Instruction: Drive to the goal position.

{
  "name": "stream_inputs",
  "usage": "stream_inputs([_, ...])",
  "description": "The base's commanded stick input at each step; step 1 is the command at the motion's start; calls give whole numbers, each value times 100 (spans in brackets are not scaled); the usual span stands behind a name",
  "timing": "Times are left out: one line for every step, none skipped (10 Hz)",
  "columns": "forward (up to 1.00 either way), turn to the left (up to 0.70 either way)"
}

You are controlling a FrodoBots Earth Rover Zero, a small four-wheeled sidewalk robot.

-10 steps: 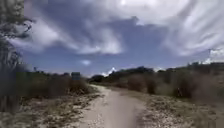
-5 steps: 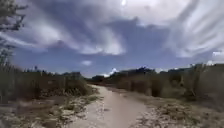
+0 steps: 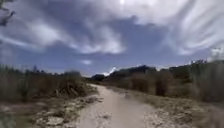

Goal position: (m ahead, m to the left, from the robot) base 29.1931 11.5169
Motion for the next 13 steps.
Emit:
stream_inputs([85, 0])
stream_inputs([85, 0])
stream_inputs([85, 0])
stream_inputs([85, 0])
stream_inputs([85, 0])
stream_inputs([85, 0])
stream_inputs([85, 0])
stream_inputs([85, 0])
stream_inputs([85, 0])
stream_inputs([85, 0])
stream_inputs([85, 0])
stream_inputs([85, 7])
stream_inputs([85, 34])
